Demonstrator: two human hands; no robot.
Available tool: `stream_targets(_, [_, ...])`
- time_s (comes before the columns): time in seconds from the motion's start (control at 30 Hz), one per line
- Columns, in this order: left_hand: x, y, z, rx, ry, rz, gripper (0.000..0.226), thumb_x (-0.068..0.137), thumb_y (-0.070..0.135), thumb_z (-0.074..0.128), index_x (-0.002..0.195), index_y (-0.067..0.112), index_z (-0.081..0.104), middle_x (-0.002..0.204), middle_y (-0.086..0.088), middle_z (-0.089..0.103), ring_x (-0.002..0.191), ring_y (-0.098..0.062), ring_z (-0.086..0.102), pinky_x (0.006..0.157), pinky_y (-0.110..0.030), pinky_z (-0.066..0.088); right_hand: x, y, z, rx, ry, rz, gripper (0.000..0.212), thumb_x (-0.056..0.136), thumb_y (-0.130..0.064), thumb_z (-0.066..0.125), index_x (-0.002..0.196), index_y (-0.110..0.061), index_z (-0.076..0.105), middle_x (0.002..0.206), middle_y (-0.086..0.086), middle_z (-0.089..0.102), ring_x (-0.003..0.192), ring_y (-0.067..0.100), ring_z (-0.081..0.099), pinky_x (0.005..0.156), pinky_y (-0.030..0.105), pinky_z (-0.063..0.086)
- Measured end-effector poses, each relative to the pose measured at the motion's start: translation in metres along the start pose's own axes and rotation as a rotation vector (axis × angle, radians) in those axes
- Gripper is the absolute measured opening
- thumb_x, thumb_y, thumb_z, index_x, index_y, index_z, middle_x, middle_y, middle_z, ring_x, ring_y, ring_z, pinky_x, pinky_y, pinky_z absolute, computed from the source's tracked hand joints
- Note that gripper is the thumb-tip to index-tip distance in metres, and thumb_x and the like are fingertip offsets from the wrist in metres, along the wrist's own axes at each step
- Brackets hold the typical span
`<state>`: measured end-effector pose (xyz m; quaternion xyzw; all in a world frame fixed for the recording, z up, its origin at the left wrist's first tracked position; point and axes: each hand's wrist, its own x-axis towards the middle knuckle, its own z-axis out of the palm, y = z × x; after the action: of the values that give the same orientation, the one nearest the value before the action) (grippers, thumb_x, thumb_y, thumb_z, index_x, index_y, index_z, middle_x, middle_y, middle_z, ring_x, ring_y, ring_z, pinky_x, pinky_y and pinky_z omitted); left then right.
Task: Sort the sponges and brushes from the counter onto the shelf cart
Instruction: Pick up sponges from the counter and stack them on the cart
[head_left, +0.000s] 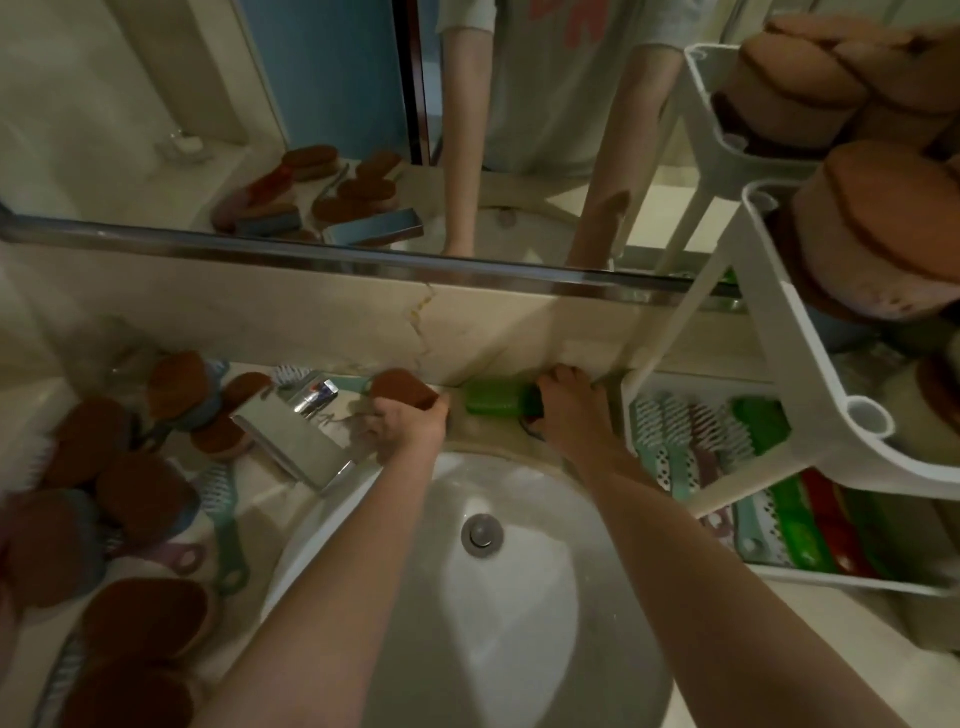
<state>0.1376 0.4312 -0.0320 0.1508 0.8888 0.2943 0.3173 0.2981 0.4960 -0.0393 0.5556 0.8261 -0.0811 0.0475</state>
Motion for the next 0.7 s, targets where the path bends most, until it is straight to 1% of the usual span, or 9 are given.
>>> stream_targets(0.13, [0.003,0.000,0.006,-0.025,0.039,-0.047,0.105,0.077,0.041,0.073,0.144,-0.002,0.005,0.150,-0.023,0.019,0.136,-0.038,0.026,0.105,-0.044,0.032,0.003,-0.003,0.002,0.046,-0.018,-0.033,0.046,0.083,-0.030,0.067,0.123,-0.012,0.051,0.127,0.008,0.050,0.117,0.027,0.048,0.092,0.039,0.043])
stream_targets(0.23, [0.007,0.000,0.007,-0.075,0.042,-0.076,0.110,0.073,0.039,0.077,0.145,-0.002,0.004,0.149,-0.024,0.019,0.136,-0.040,0.026,0.107,-0.045,0.030,0.003,0.000,-0.001,0.132,-0.039,-0.005,0.046,0.082,-0.030,0.069,0.120,-0.012,0.052,0.127,0.008,0.051,0.117,0.026,0.048,0.092,0.038,0.045])
stream_targets(0.37, [0.010,0.001,0.001,-0.201,0.039,-0.166,0.101,0.065,0.034,0.084,0.137,-0.005,0.024,0.141,-0.025,0.038,0.129,-0.038,0.040,0.105,-0.040,0.033,-0.005,-0.005,-0.003,0.193,0.000,0.050,0.035,0.085,-0.026,0.066,0.114,-0.013,0.052,0.118,0.008,0.057,0.110,0.027,0.054,0.086,0.037,0.046])
stream_targets(0.43, [0.014,-0.002,0.001,-0.286,0.005,-0.179,0.112,0.048,0.042,0.090,0.133,-0.005,0.034,0.137,-0.024,0.046,0.124,-0.037,0.047,0.104,-0.039,0.036,-0.011,-0.010,-0.005,0.242,0.019,0.074,0.029,0.087,-0.023,0.061,0.112,-0.013,0.051,0.113,0.008,0.060,0.103,0.028,0.059,0.081,0.037,0.048])
stream_targets(0.47, [0.014,-0.004,0.001,-0.319,-0.019,-0.163,0.111,0.043,0.045,0.090,0.130,-0.004,0.040,0.134,-0.022,0.050,0.120,-0.035,0.051,0.102,-0.037,0.040,-0.014,-0.013,-0.006,0.264,0.018,0.081,0.027,0.088,-0.023,0.060,0.112,-0.013,0.050,0.112,0.007,0.060,0.101,0.028,0.059,0.078,0.036,0.048])
stream_targets(0.53, [0.011,-0.005,0.004,-0.373,-0.066,-0.113,0.081,0.060,0.033,0.086,0.123,-0.005,0.052,0.128,-0.020,0.056,0.115,-0.033,0.056,0.098,-0.035,0.043,-0.019,-0.018,-0.006,0.310,0.016,0.095,0.026,0.087,-0.026,0.060,0.109,-0.015,0.051,0.109,0.006,0.061,0.099,0.026,0.060,0.074,0.035,0.046])
stream_targets(0.57, [0.009,-0.005,0.005,-0.397,-0.053,-0.091,0.068,0.068,0.027,0.083,0.121,-0.005,0.054,0.126,-0.020,0.058,0.114,-0.033,0.057,0.097,-0.036,0.043,-0.022,-0.020,-0.005,0.345,0.019,0.110,0.027,0.086,-0.028,0.062,0.108,-0.015,0.051,0.108,0.005,0.061,0.100,0.026,0.060,0.074,0.035,0.046])
stream_targets(0.63, [0.004,-0.006,0.005,-0.467,-0.056,-0.059,0.058,0.071,0.022,0.080,0.118,-0.005,0.057,0.123,-0.020,0.060,0.112,-0.032,0.059,0.096,-0.036,0.045,-0.026,-0.024,-0.004,0.452,0.018,0.166,0.031,0.084,-0.033,0.065,0.105,-0.016,0.052,0.106,0.005,0.063,0.100,0.025,0.060,0.076,0.036,0.047])
stream_targets(0.7, [-0.007,-0.010,-0.001,-0.584,-0.115,-0.042,0.054,0.071,0.019,0.080,0.116,-0.003,0.057,0.122,-0.020,0.061,0.110,-0.031,0.060,0.096,-0.039,0.048,-0.033,-0.029,-0.004,0.580,0.004,0.232,0.033,0.083,-0.036,0.068,0.104,-0.016,0.053,0.106,0.005,0.063,0.100,0.025,0.060,0.079,0.036,0.048])
